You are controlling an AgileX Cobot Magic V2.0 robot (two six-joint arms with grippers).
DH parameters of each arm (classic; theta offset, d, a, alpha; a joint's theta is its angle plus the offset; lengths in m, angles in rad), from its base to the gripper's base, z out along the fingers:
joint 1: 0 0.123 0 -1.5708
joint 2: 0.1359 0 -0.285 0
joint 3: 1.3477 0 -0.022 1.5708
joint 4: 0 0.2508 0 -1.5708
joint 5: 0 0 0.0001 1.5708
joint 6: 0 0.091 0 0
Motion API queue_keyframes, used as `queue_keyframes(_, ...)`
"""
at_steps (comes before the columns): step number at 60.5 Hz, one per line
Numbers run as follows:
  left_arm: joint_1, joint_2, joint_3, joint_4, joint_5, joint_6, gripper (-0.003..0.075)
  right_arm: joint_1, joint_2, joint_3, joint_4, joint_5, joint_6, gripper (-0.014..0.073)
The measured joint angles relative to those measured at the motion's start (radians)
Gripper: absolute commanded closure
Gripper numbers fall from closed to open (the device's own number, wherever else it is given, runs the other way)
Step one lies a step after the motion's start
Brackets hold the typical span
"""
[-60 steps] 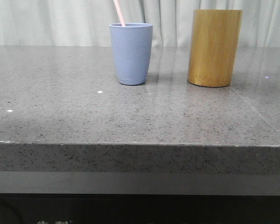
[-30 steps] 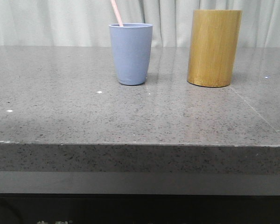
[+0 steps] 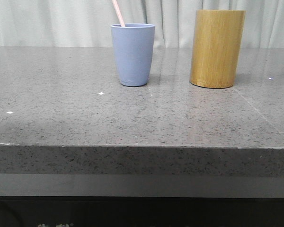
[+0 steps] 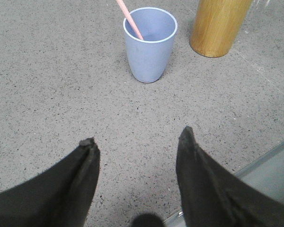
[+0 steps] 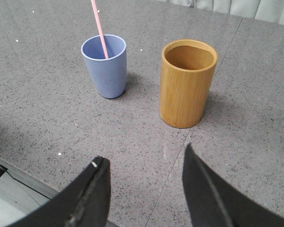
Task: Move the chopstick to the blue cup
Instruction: 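Open the right gripper to release the chopstick into the cup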
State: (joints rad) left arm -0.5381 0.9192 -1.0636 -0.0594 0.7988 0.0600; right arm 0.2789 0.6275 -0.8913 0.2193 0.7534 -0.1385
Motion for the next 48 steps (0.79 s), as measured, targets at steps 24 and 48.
queue_keyframes(24,0.0,0.0,0.0,0.0,0.0,0.0,0.038,0.0,-0.05,0.053,0.001,-0.022,0.0,0.0223)
queue_keyframes(48,0.0,0.0,0.0,0.0,0.0,0.0,0.0739,0.0,-0.05,0.054,0.001,-0.024,0.001,0.0662)
